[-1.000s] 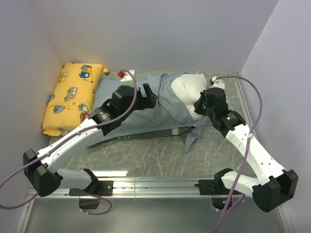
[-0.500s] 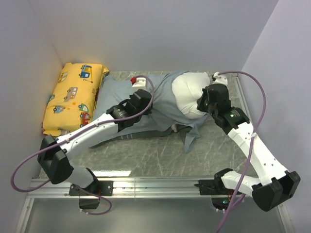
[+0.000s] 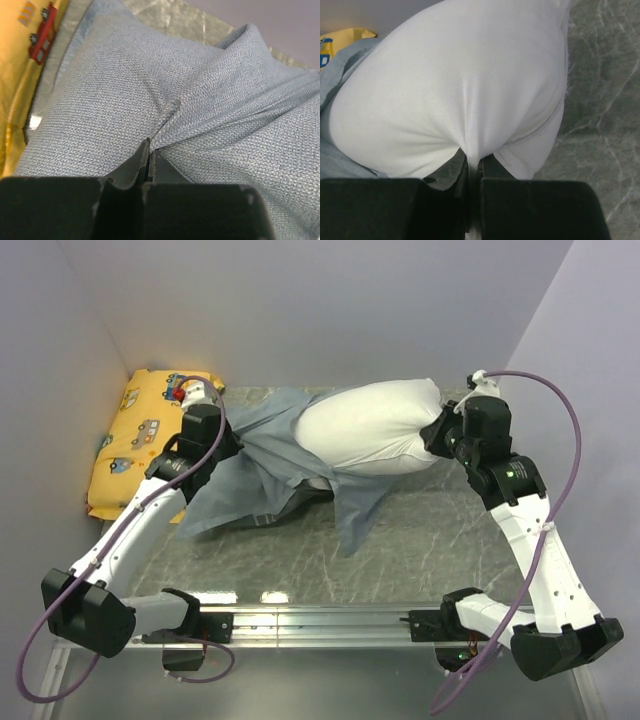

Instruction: Remove the pillowcase from the pillow

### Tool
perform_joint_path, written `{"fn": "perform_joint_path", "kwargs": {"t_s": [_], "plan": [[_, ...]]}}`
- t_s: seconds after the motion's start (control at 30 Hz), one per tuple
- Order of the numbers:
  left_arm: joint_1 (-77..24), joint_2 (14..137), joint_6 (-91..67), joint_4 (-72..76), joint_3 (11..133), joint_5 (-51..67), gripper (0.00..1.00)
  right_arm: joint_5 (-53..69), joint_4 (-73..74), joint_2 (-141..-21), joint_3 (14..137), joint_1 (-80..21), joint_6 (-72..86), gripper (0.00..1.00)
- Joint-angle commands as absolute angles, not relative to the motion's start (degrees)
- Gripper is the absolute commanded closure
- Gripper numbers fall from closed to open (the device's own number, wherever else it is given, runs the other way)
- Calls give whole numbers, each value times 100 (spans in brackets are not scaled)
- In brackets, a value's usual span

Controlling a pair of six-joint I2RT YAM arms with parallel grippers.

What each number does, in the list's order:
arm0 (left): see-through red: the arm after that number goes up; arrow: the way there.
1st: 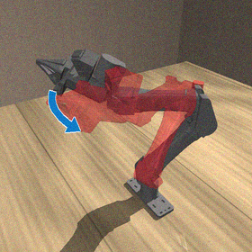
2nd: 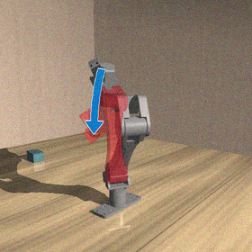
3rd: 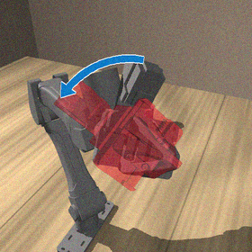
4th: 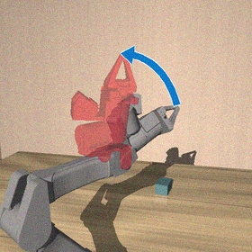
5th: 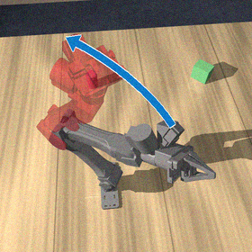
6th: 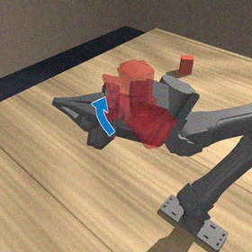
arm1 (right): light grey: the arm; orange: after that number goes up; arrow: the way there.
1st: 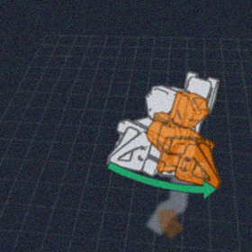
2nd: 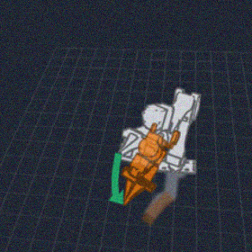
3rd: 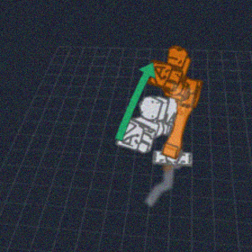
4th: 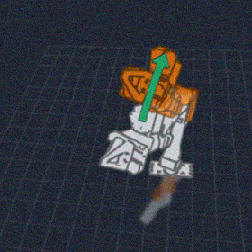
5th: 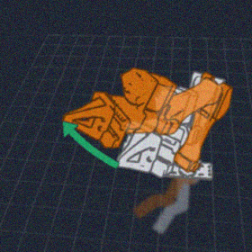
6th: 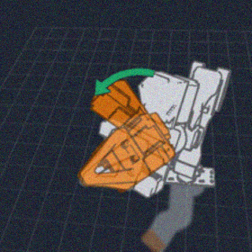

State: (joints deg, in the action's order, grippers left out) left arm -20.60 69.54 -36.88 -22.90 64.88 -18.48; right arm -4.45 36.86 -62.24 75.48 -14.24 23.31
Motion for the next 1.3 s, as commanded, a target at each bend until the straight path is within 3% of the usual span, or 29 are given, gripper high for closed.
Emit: {"fn": "perform_joint_path", "kwargs": {"t_s": [0.0, 0.17, 0.2, 0.23, 0.37, 0.5, 0.63, 0.83, 1.1, 1.17, 1.2, 1.23, 1.27], "plan": [[-1749, 7031, -3384, -2180, 6416, -1699, 100, -889, 3042, -5713, 7612, -1081, 2259, 100], [-2152, 6953, -3612, -1611, 5495, -1134, 99, -229, 2611, -5661, 6551, -1379, 2417, 100], [-2223, 6909, -3699, -1513, 5328, -1099, 100, -255, 2567, -5512, 6417, -1467, 2426, 94], [-2276, 6847, -3744, -1433, 5030, -1029, 100, -307, 2532, -5432, 6242, -1650, 2426, 76], [-2469, 6706, -3972, -1091, 4370, -809, 100, -632, 2777, -4845, 6397, -1775, 2408, 32], [-2628, 6592, -4148, -871, 4052, -756, 100, -773, 2865, -4772, 6820, -1775, 2364, 21], [-2768, 6504, -4236, -800, 3824, -756, 99, -650, 3058, -5439, 7338, -1802, 2294, 20], [-3014, 6285, -4386, -703, 3622, -694, 100, -862, 2734, -6844, 7164, -1837, 2224, 14], [-3208, 5863, -4351, -1037, 3822, -923, 99, -722, 1354, -8724, 6021, -1705, 2750, 14], [-3217, 5766, -4316, -1133, 3954, -923, 100, -555, 1205, -8929, 5933, -1670, 2865, 30], [-3225, 5748, -4263, -1247, 4138, -923, 100, -423, 995, -8982, 5872, -1679, 2909, 60], [-3226, 5739, -4219, -1309, 4270, -940, 99, -404, 871, -8948, 5697, -1696, 2987, 79], [-3226, 5739, -4132, -1370, 4393, -949, 99, -378, 592, -8878, 5591, -1722, 3014, 91]]}}
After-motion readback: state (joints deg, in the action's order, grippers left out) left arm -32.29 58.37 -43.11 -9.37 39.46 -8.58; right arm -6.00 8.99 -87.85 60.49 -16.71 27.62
